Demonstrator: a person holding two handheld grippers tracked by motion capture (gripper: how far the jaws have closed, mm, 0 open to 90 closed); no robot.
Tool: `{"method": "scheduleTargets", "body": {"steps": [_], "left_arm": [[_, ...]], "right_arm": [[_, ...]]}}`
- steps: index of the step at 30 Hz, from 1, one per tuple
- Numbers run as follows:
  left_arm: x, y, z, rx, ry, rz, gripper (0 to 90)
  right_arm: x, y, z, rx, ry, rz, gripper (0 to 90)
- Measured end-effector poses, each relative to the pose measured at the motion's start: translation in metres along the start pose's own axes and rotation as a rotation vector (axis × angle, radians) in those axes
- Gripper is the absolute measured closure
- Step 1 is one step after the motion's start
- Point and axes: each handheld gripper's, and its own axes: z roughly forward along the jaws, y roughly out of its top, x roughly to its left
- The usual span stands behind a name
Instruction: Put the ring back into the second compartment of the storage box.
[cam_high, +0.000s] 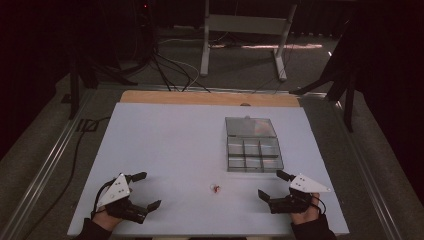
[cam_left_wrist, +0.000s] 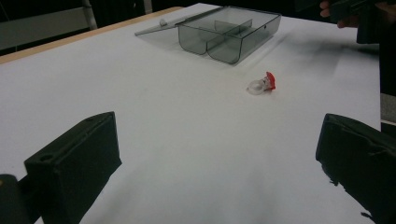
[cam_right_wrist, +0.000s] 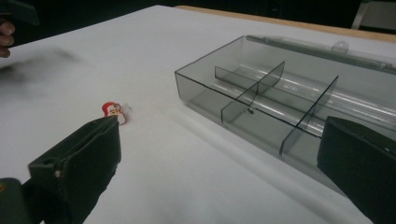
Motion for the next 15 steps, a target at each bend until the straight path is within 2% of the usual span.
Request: {"method": "scheduleTargets", "body": {"steps": [13,15], "left_arm": [[0.0000,0.0008,-0.0001,-0.011,-0.005,-0.007,0.2],[0.0003,0.0008,-0.0005,-0.014,-0.005,-0.009,0.2]], "right_arm": [[-0.0053,0.0027,-0.0032,0.010,-0.030,0.023,0.0],[-0.0045,0.0059,-0.0047,-0.002,-0.035,0.021,0.0]]}}
